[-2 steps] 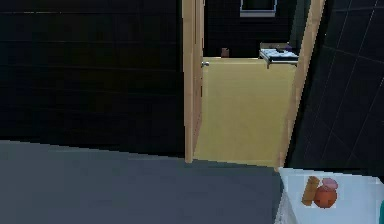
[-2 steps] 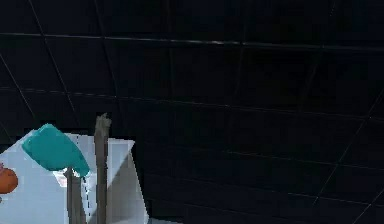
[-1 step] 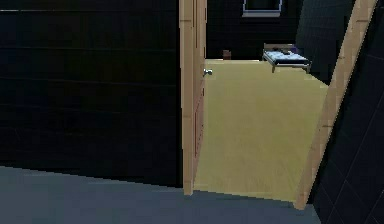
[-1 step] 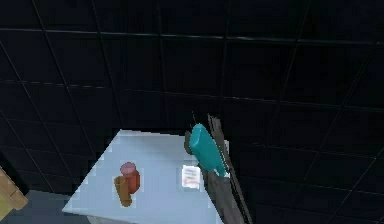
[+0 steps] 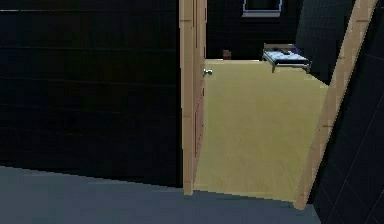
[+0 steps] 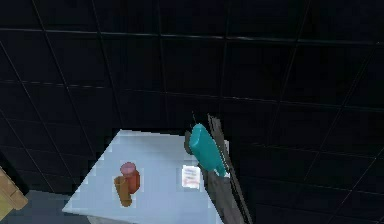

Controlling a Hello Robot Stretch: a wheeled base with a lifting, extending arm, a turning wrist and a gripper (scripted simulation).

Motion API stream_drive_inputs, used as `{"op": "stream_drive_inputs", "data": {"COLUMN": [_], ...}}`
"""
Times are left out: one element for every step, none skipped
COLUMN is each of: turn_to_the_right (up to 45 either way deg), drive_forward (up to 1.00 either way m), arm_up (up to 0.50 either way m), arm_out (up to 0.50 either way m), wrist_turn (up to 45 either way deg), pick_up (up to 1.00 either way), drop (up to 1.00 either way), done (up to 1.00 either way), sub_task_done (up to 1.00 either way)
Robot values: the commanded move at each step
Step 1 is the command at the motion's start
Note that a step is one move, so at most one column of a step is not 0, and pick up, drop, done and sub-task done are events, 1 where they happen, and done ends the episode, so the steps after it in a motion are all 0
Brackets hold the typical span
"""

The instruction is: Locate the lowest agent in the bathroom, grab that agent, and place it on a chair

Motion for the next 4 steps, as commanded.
{"op": "stream_drive_inputs", "data": {"turn_to_the_right": [0.0, 0.0, 0.0, 0.0], "drive_forward": [0.00, 0.00, 0.00, 0.00], "arm_up": [0.38, 0.00, 0.00, 0.00], "arm_out": [0.00, 0.18, 0.00, 0.00], "wrist_turn": [0.0, 0.0, 45.0, 45.0], "pick_up": [0.00, 0.00, 0.00, 0.00], "drop": [0.00, 0.00, 0.00, 0.00], "done": [0.00, 0.00, 0.00, 0.00], "sub_task_done": [0.00, 0.00, 0.00, 0.00]}}
